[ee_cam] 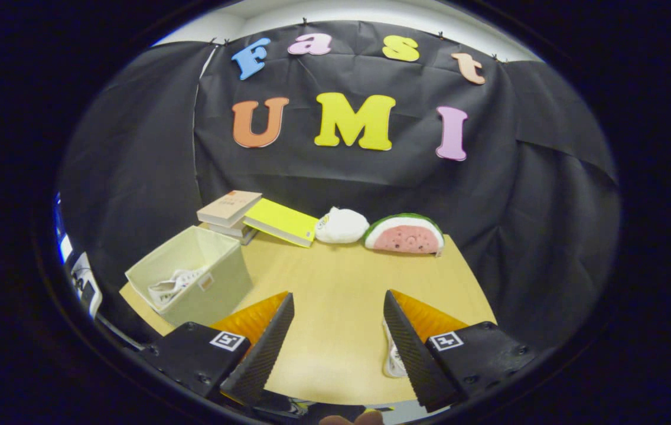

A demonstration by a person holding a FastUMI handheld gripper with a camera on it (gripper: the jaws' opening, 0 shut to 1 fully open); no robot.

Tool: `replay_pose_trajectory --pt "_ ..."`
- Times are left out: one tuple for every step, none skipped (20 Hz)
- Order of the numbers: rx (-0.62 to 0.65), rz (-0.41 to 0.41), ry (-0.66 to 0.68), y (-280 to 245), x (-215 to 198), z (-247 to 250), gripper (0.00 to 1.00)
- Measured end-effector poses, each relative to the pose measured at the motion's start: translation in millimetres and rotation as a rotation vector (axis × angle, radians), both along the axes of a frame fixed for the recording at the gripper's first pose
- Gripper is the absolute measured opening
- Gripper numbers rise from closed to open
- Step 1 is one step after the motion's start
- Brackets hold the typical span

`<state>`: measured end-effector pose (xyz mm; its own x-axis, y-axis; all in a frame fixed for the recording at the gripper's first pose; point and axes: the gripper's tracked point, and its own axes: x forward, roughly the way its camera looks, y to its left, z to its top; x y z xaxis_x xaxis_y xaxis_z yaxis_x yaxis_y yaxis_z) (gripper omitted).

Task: Open the storage box then place both shoes into the box .Put the left shoe in first, then the right shoe, with the right side of both shoes facing outward in a uniform manner.

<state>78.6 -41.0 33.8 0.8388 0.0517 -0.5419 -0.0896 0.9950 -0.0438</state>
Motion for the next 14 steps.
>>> replay_pose_trajectory --pt "-0.017 -0.008 0.019 -17.7 -2.9 -10.4 0.98" --pt "-0.033 -0.012 0.045 -34.5 -6.5 -20.8 0.98" --pt "-0.037 -0.020 0.065 -50.2 -7.7 -31.3 0.98" --pt "-0.045 -0.027 0.097 -66.7 -8.9 -44.8 0.98" --pt "-0.050 -0.033 0.123 -77.5 -7.6 -58.6 0.98" --pt "-0.052 -0.038 0.154 -88.6 -7.4 -73.1 0.98" --pt "-0.053 -0.038 0.186 -98.8 -4.9 -87.1 0.98" --pt "-0.046 -0.045 0.211 -107.2 -2.3 -98.7 0.98" --pt "-0.041 -0.048 0.241 -116.6 1.3 -110.6 0.98" --pt "-0.034 -0.046 0.262 -120.3 4.8 -118.5 0.98" --pt "-0.030 -0.048 0.285 -126.4 6.8 -128.4 0.98" --pt "-0.028 -0.051 0.307 -131.2 9.1 -137.9 0.98" --pt "-0.023 -0.053 0.326 -135.6 10.5 -147.5 0.98" --pt "-0.017 -0.052 0.349 -136.7 12.3 -155.8 0.98"
